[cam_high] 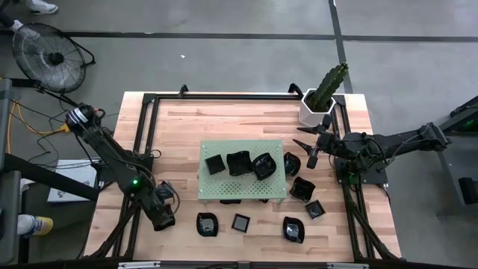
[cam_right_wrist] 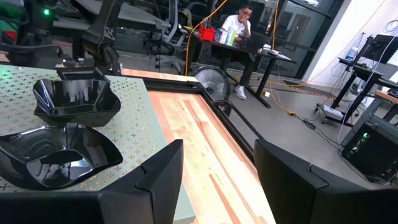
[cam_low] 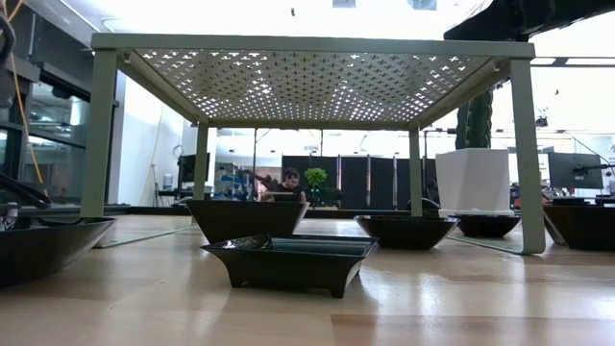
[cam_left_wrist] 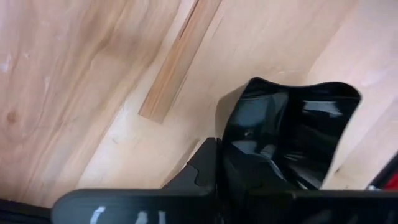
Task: Pick & Place Mini shaped plates
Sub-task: Stack the black wave square shaped bowl on top of the black wave square shaped bowl on the shelf
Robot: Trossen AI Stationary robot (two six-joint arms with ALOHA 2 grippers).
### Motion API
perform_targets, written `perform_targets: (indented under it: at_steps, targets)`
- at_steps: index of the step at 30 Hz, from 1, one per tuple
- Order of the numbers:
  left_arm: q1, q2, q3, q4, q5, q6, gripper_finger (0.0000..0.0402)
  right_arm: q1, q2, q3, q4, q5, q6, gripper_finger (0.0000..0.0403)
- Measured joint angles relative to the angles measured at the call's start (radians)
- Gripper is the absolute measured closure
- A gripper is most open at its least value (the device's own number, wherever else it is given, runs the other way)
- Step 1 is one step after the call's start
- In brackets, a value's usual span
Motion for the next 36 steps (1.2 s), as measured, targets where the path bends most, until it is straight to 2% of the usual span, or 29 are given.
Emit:
perform_targets:
  at_steps: [7,13,24,36]
  targets:
    - [0.0,-0.09,0.0,-0.001,-0.09,0.018,0.0401,0.0,0.0,0.0,0.0,0.0,0.0,0.021]
    - [0.0,-0.185,0.001,0.012,-0.238,0.071,0.0401,0.0,0.0,0.0,0.0,0.0,0.0,0.021]
    - [0.0,-0.284,0.087,-0.001,-0.635,0.124,0.0401,0.0,0.0,0.0,0.0,0.0,0.0,0.021]
    - [0.001,-0.286,0.234,0.0,-0.899,0.413,0.0401,0.0,0.0,0.0,0.0,0.0,0.0,0.021]
